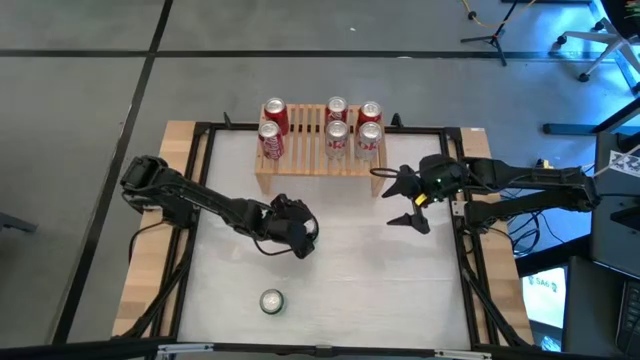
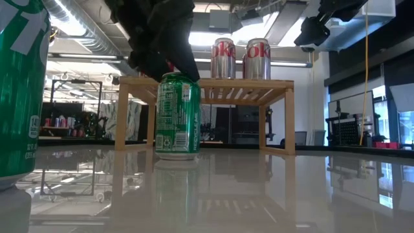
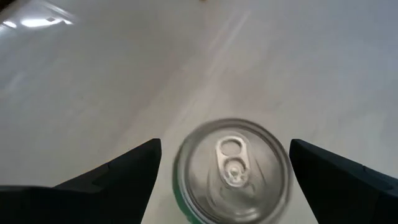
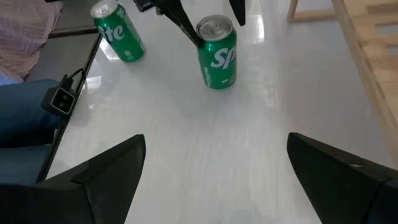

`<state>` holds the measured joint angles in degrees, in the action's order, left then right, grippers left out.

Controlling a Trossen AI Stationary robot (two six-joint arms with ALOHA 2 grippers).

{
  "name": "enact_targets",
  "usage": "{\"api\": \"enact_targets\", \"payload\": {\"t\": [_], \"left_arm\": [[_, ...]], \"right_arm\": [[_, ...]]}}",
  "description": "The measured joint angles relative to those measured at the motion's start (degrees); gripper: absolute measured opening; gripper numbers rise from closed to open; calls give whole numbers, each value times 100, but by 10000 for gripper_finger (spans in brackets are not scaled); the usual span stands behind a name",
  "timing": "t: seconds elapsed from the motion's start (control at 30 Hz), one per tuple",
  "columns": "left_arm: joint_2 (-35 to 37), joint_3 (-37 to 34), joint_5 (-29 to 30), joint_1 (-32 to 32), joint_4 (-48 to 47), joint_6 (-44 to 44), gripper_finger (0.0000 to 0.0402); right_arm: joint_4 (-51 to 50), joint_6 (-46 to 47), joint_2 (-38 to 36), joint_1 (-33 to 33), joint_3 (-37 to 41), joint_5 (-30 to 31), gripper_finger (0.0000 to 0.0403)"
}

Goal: Place canned beverage on shelf
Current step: Put the top green soda can on the shelf

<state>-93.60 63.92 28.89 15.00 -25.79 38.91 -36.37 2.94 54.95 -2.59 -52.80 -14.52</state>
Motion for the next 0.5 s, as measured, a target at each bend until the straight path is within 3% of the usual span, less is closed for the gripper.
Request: {"api": "enact_targets", "payload": {"t": [0.17, 0.5], "left_arm": [[2, 0, -590, -59, -41, -1, 345], [2, 0, -938, -233, -58, -45, 343]], "right_arm": [[21, -9, 50, -2, 0, 0, 386], [24, -20, 119, -3, 0, 0, 386]]}}
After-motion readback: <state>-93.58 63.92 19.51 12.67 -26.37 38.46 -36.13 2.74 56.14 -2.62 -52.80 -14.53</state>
